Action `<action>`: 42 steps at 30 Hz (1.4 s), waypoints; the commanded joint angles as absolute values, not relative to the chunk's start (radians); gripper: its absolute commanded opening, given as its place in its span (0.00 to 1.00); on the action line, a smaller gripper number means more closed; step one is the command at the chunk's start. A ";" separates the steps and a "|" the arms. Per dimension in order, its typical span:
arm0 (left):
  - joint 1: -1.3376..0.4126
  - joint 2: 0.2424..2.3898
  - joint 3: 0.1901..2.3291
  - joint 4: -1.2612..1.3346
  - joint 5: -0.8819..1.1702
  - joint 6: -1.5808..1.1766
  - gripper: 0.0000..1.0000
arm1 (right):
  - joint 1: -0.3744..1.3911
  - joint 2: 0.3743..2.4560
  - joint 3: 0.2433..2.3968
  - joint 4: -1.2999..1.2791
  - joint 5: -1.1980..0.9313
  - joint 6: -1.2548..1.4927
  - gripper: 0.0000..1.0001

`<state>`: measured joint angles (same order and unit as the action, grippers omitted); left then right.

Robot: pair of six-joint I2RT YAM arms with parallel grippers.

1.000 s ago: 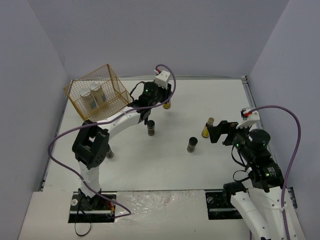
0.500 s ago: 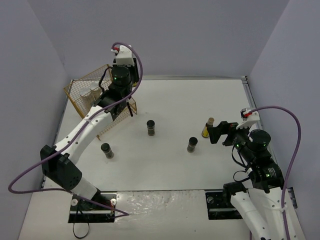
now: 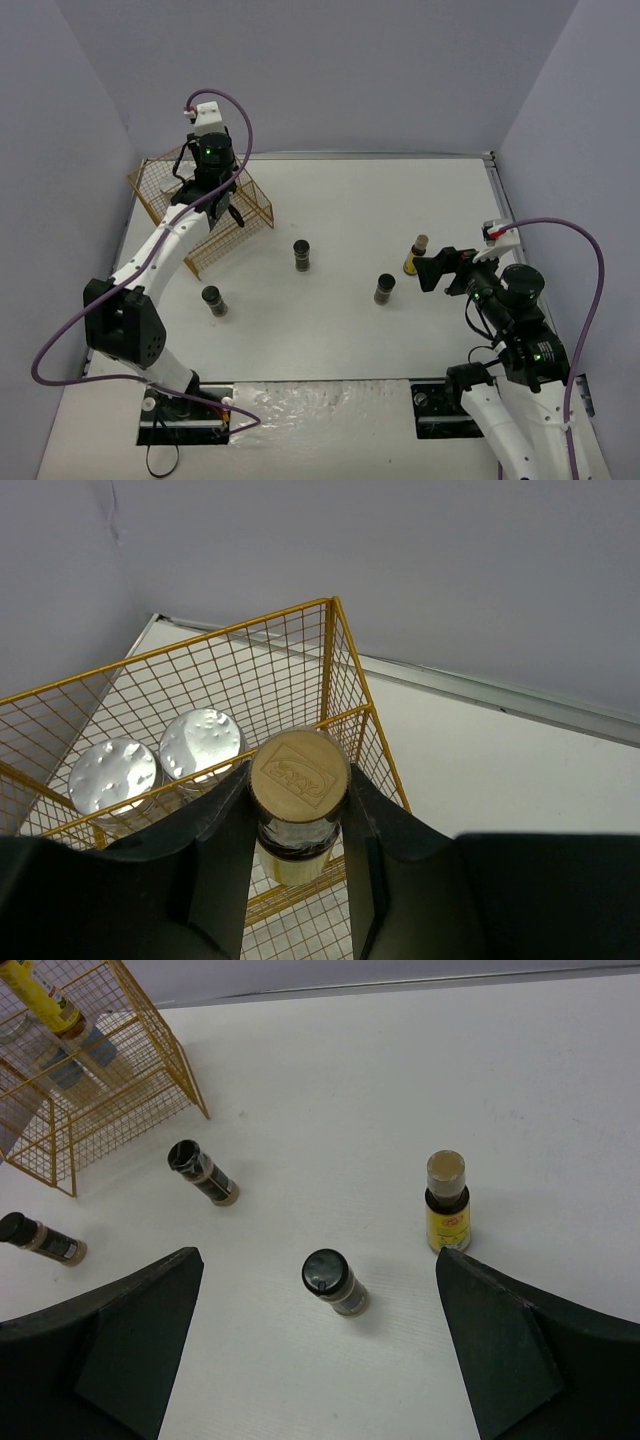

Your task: Organize the condiment bottles

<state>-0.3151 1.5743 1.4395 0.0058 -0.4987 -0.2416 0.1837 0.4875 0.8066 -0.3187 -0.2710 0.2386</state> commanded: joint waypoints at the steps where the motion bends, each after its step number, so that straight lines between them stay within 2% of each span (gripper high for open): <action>1: -0.276 1.556 1.452 0.153 -0.514 -0.271 0.00 | 0.184 0.482 0.799 -0.255 -0.291 0.239 1.00; 19: -0.247 1.676 1.353 0.285 -0.493 -0.339 0.00 | 0.184 0.474 0.798 -0.255 -0.318 0.252 1.00; 24: -0.247 1.701 1.332 0.306 -0.500 -0.348 0.03 | 0.184 0.465 0.794 -0.255 -0.320 0.253 1.00; 32: -0.247 1.726 1.295 0.346 -0.504 -0.378 0.22 | 0.185 0.462 0.789 -0.256 -0.325 0.252 1.00; 34: -0.247 1.727 1.283 0.351 -0.503 -0.386 0.31 | 0.185 0.462 0.787 -0.255 -0.323 0.253 1.00; 36: -0.247 1.727 1.278 0.344 -0.498 -0.390 0.44 | 0.184 0.462 0.785 -0.255 -0.321 0.254 1.00; 40: -0.247 1.718 1.271 0.327 -0.500 -0.393 0.57 | 0.184 0.463 0.782 -0.254 -0.317 0.255 1.00; 41: -0.247 1.712 1.264 0.322 -0.500 -0.394 0.65 | 0.184 0.463 0.782 -0.253 -0.314 0.258 1.00; 42: -0.247 1.709 1.263 0.311 -0.499 -0.397 0.68 | 0.184 0.463 0.783 -0.254 -0.310 0.260 1.00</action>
<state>-0.2520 1.7618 1.2478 0.2427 -0.4792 -0.3747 0.1837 0.4553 0.7774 -0.3191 -0.2989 0.2469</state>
